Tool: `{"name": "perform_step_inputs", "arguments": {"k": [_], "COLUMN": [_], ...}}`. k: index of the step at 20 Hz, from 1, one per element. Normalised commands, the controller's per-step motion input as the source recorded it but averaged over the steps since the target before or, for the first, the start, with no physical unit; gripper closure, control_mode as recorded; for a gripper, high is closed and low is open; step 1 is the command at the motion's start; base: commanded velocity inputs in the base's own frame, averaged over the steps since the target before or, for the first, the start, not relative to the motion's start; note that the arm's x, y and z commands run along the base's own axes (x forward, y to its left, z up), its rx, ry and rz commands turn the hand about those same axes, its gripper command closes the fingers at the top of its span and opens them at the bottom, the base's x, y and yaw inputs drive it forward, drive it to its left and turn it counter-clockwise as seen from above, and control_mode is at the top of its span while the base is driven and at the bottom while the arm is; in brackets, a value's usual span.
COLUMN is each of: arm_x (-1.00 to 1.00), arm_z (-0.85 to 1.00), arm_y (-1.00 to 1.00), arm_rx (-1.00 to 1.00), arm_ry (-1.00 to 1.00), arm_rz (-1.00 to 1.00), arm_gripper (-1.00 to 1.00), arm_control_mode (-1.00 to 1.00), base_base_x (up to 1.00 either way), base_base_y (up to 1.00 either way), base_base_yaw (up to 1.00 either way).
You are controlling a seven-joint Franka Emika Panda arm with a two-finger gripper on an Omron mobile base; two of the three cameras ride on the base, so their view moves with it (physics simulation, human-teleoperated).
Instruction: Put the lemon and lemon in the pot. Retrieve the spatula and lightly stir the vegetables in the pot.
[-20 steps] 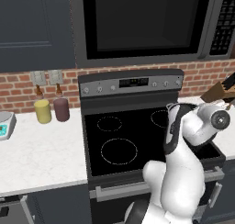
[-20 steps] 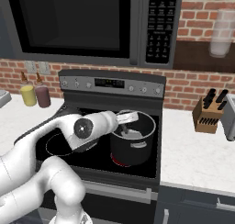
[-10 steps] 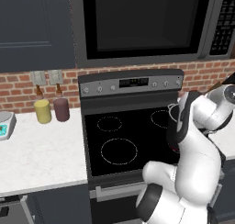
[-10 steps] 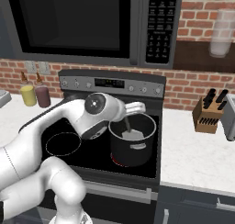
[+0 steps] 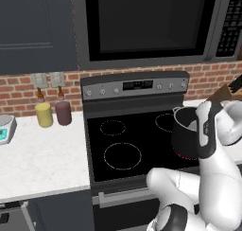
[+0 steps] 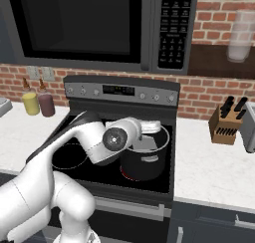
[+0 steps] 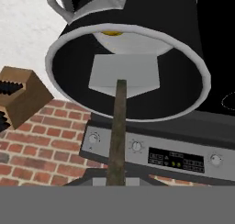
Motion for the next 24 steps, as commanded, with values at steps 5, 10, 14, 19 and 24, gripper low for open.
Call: {"name": "perform_step_inputs", "arguments": {"k": [5, 10, 14, 19, 24], "arm_x": [0.10, 0.00, 0.00, 0.00, 0.00], "arm_z": [-0.01, 0.00, 0.00, 0.00, -0.02], "arm_y": [0.04, 0.00, 0.00, 0.00, 0.00], "arm_rx": [0.06, 0.00, 0.00, 0.00, 0.00], "arm_ry": [0.00, 0.01, 0.00, 0.00, 0.00], "arm_rz": [-0.01, 0.00, 0.00, 0.00, 0.00], "arm_gripper": [1.00, 1.00, 1.00, 1.00, 1.00], "arm_control_mode": [-1.00, -1.00, -1.00, -1.00, -1.00], "base_base_x": [0.00, 0.00, 0.00, 0.00, 0.00], "base_base_y": [0.00, 0.00, 0.00, 0.00, 0.00], "base_base_yaw": [0.00, 0.00, 0.00, 0.00, 0.00]}}
